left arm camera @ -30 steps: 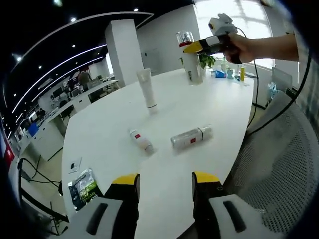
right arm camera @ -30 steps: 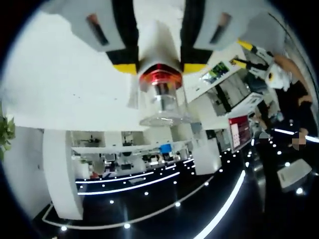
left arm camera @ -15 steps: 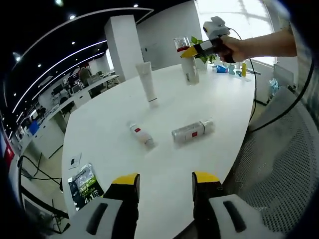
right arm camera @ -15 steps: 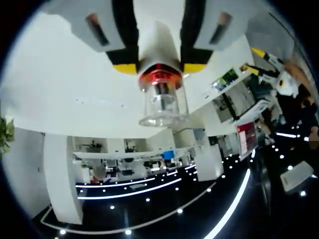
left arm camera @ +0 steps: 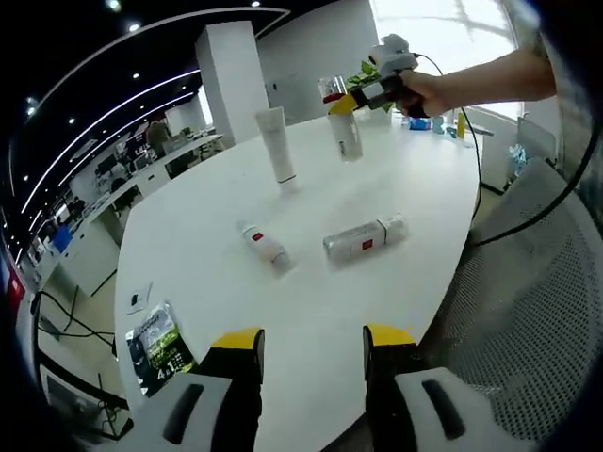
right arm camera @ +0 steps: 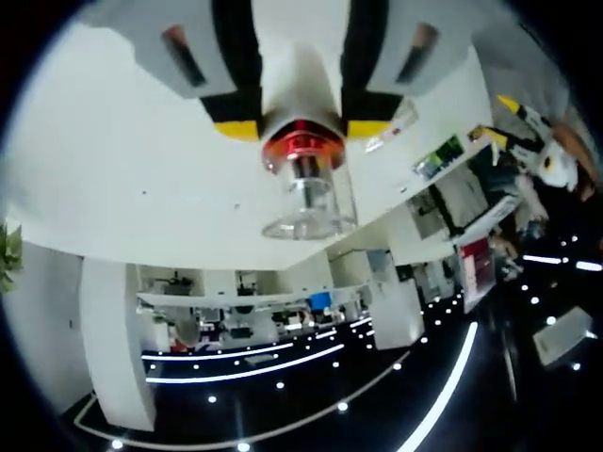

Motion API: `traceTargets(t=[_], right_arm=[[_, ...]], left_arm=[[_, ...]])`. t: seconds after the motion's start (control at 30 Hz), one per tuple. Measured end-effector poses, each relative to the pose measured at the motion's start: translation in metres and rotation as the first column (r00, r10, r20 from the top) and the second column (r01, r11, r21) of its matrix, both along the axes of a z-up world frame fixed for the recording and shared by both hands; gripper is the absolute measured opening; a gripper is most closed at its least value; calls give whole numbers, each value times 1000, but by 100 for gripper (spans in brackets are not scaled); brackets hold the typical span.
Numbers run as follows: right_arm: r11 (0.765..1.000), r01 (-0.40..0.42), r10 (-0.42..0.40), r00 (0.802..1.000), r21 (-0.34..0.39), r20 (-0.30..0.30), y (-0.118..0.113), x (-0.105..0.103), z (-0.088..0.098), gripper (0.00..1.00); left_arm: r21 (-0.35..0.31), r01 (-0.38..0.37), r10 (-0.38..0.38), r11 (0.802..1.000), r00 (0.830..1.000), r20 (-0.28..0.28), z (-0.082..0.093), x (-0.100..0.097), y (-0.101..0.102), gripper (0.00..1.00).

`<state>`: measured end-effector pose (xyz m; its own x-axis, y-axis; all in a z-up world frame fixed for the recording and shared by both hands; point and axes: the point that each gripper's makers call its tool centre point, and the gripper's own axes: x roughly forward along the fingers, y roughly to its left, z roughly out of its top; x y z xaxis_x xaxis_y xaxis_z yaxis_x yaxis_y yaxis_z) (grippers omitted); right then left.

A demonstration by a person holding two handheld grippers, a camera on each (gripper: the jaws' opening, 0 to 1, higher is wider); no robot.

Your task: Arrange the skincare products in the storage area until every visible bottle or jar stands upright without overlapping.

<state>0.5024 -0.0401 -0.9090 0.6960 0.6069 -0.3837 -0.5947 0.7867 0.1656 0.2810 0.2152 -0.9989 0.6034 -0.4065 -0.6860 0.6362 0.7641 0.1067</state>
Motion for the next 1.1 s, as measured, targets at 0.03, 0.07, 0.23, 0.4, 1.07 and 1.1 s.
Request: traceTargets(t=[0.03,0.07,0.23,0.4,1.07,1.1], right_arm=[[1000,0,0,1000,-2,1,0,2,-1,28],[1000,-2,2,1000,-4,5,0,4,-2,28],[1000,-11,11,1000,-14,19,1,16,-9,28],[999,-37,38,998,-16,49,5,27,-15,28],[997,-78,81,987,-25,141,19,69,-25,28],[996,-79,82,986,-27,142,20,69,-26,28]], left_arm=[[0,-2,2,1000,1000,0,0,0,0,43],[-1,-5,5,1000,1000,2,1,0,0,43],[6,-10,10,1000,1000,7,1,1,2,43],[15,-17,17,1000,1000,7,0,1,4,43],[38,-23,24,999,999,-23,-7,0,7,43],[38,-23,24,999,999,-23,-7,0,7,43]])
